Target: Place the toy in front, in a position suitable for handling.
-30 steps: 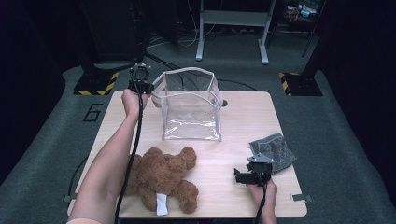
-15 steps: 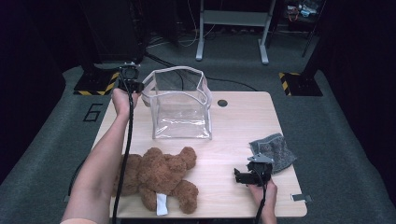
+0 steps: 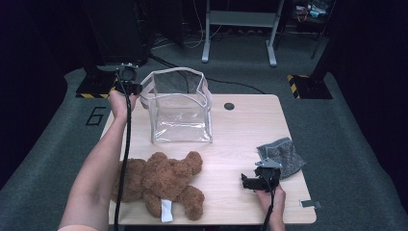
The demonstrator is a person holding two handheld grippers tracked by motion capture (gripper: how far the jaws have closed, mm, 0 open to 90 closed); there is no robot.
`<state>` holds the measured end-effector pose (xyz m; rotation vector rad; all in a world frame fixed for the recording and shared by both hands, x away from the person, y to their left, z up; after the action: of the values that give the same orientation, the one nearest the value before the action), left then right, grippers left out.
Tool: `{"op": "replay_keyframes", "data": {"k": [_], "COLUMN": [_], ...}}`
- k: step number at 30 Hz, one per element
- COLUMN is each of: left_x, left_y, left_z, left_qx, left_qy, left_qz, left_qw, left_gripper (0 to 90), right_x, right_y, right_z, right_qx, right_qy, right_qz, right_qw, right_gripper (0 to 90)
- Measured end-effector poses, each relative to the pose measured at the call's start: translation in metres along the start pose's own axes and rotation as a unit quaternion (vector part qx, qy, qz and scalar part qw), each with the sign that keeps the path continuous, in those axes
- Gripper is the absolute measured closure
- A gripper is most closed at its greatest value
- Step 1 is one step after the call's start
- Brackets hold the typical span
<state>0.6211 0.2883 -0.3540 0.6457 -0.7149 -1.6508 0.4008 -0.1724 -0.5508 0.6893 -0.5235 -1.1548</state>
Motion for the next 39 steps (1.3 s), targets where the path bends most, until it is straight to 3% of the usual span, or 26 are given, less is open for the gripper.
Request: {"op": "replay_keyframes", "data": {"k": [23,31,35,39], "left_x": [-0.051,-0.064,-0.070,-0.073], "left_y": [-0.005,-0.007,-0.007,-0.008], "left_z": [0.013,0.015,0.017,0.015], "left_qx": [0.000,-0.001,-0.003,-0.007], "left_qy": [0.039,0.047,0.058,0.053], "left_qz": [0.012,0.020,0.012,0.020], "left_qw": [0.9992,0.9987,0.9983,0.9984], "left_gripper": [87.6,87.6,87.6,87.6], "right_x": [0.000,0.000,0.000,0.000], "right_y": [0.000,0.000,0.000,0.000], "right_z": [0.000,0.000,0.000,0.000], "right_qx": [-0.001,-0.001,-0.001,-0.001], "right_qy": [0.001,0.001,0.000,-0.001], "right_qz": [0.000,0.001,0.001,0.002], "right_qw": [1.0000,1.0000,1.0000,1.0000], "right_gripper": [3.0,3.0,3.0,3.0]}}
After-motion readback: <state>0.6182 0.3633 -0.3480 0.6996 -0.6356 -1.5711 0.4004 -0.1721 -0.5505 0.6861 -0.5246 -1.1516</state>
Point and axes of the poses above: each handheld gripper's, and its own axes: z roughly backward along the jaws, y roughly out of its top, x roughly to its right, the point moved 3 cm from there along -z, roughly forward along the jaws, and after that the axes turned 2 degrees about -y, right-handed, at the moved point
